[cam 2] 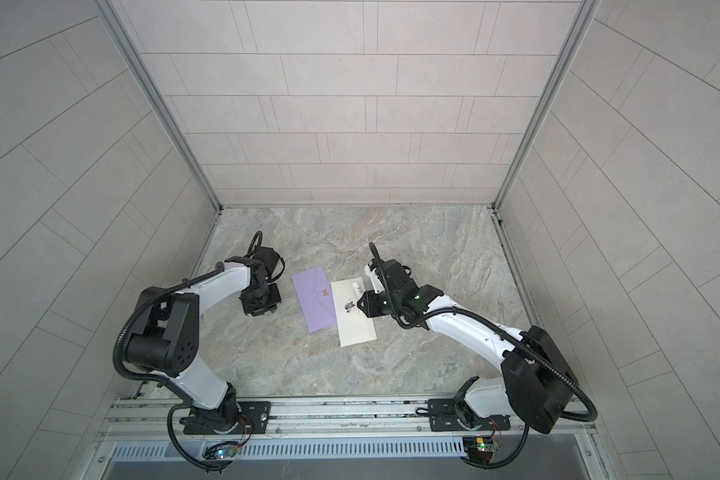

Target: Place the letter into the envelope and seal it

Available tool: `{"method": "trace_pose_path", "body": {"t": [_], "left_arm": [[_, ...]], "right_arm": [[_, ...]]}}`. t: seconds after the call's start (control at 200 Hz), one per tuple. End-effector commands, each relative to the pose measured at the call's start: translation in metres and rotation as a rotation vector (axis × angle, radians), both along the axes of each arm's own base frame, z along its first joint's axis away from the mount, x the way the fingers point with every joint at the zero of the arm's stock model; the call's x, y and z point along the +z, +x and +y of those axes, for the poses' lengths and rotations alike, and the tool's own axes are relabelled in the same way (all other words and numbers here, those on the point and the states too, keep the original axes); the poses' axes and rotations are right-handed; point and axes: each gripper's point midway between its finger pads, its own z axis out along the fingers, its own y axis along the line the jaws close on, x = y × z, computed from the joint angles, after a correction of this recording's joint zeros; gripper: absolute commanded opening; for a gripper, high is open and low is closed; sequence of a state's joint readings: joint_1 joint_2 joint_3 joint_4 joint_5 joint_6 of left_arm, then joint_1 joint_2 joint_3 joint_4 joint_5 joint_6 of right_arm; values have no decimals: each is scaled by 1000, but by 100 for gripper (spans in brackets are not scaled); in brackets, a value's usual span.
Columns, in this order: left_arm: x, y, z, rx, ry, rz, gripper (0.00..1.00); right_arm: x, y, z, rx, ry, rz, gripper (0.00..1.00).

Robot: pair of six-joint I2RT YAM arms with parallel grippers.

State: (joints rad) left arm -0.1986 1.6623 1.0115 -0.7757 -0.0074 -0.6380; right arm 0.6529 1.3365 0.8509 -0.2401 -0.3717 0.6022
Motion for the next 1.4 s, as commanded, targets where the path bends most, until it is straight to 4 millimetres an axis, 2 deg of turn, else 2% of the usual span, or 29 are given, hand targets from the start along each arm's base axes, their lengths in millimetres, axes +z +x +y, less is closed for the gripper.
{"method": "trace_pose_path", "body": {"t": [0.0, 0.1, 0.235, 0.34, 0.46, 0.656, 0.826, 1.031, 1.391], "left_arm": [[31, 11, -21, -20, -120, -56, 24], [61, 21, -56, -74, -315, -96, 24], [104, 31, -100, -154, -567, -150, 24], [135, 34, -122, -215, -704, -194, 24], [162, 33, -141, -275, -843, -237, 24], [182, 23, -156, -323, -983, -252, 23], [196, 12, -162, -369, -1051, -278, 23], [204, 4, -166, -379, -1097, -293, 23], [211, 1, -171, -402, -1125, -308, 23]], "right_arm": [[15, -6, 2, 43, 25, -36, 2], [18, -16, 8, 99, 57, -24, 2], [36, -36, 28, 234, 138, -35, 2], [51, -51, 40, 336, 173, -44, 2], [60, -58, 47, 386, 193, -52, 2], [66, -54, 49, 400, 183, -81, 0], [69, -41, 47, 380, 142, -120, 0], [81, -31, 50, 378, 149, -152, 0], [85, -25, 52, 373, 140, -163, 0]]}}
